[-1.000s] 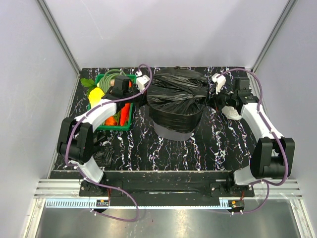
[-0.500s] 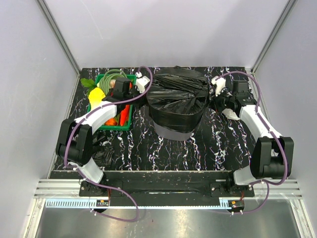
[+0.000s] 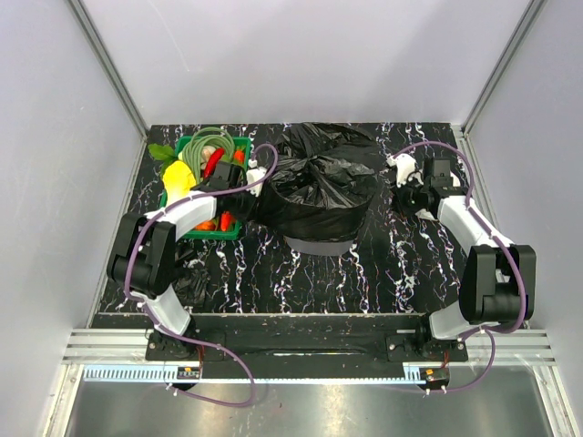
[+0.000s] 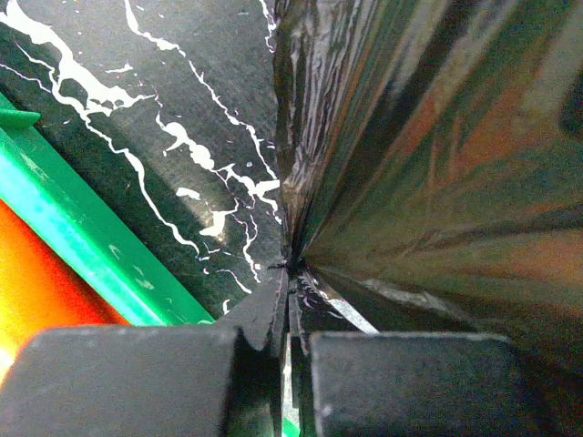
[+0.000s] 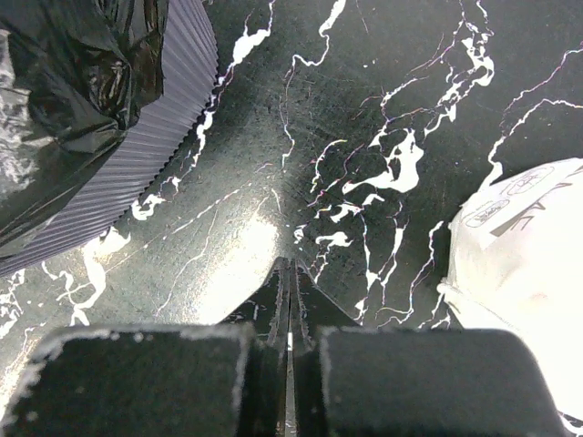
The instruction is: Put the trash bags into the trash bin
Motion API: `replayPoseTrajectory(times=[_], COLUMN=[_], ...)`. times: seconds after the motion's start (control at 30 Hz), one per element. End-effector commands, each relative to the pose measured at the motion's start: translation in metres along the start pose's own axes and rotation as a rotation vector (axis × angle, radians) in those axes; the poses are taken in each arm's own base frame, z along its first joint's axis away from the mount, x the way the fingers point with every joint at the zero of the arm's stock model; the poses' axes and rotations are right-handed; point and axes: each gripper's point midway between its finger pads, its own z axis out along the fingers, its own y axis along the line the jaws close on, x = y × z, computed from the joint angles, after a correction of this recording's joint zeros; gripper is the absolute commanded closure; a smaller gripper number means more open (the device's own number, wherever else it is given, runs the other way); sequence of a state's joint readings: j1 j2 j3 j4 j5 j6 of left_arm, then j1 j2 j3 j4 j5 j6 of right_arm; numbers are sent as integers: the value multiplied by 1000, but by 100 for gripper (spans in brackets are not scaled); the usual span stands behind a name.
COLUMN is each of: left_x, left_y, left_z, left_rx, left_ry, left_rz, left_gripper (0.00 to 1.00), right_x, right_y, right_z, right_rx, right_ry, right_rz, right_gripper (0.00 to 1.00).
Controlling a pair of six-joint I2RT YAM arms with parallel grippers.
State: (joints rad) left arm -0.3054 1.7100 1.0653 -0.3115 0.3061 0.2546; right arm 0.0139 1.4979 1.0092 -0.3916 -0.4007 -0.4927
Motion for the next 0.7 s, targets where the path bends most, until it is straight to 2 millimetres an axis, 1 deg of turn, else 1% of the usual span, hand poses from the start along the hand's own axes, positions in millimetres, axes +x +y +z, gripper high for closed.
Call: replayPoseTrajectory(times=[0.0, 0.03, 0.07, 0.1, 0.2, 0.3, 0.33, 0.37, 0.4, 0.47, 0.5, 0.57, 0.6, 0.67], left_x=[-25, -30, -38, -44, -65, -87, -92, -100, -104, -115, -119, -128, -132, -143], left_y=[3, 0, -2, -3, -3, -4, -5, -4, -4, -1, 0, 6, 8, 11], left_z=[-21, -25, -30, -35, -53, -76, -83, -92, -100, -119, -128, -152, -162, -184], left_rx=[-16, -2, 2, 3, -17, -36, -43, -60, -75, -111, -124, -151, -152, -159], left_ry=[-49, -63, -82, -99, -157, -226, -245, -271, -288, -338, -357, -412, -427, -468], left_rz=[35, 39, 45, 53, 72, 87, 90, 93, 96, 93, 87, 65, 55, 52], left_gripper=[100, 100, 98, 93, 71, 47, 35, 27, 21, 14, 12, 10, 10, 9], right_x=[-18, -21, -23, -27, -35, -42, -42, -44, -47, -52, -54, -64, -69, -78], right_y=[-5, -6, -5, -6, -5, -5, -5, -5, -4, -4, -4, -3, -1, 5], right_z=[-10, -11, -14, -17, -24, -31, -32, -35, -37, -43, -45, -54, -58, -65], right_rx=[42, 43, 44, 46, 46, 55, 56, 59, 59, 63, 62, 61, 56, 25], right_ry=[-44, -49, -52, -60, -73, -88, -86, -88, -93, -102, -105, -130, -144, -169], right_rz=[-29, -33, -33, -35, -25, -22, -20, -18, -20, -12, -2, -1, 3, 14], right_gripper=[100, 100, 100, 100, 100, 100, 100, 100, 100, 100, 100, 100, 97, 85])
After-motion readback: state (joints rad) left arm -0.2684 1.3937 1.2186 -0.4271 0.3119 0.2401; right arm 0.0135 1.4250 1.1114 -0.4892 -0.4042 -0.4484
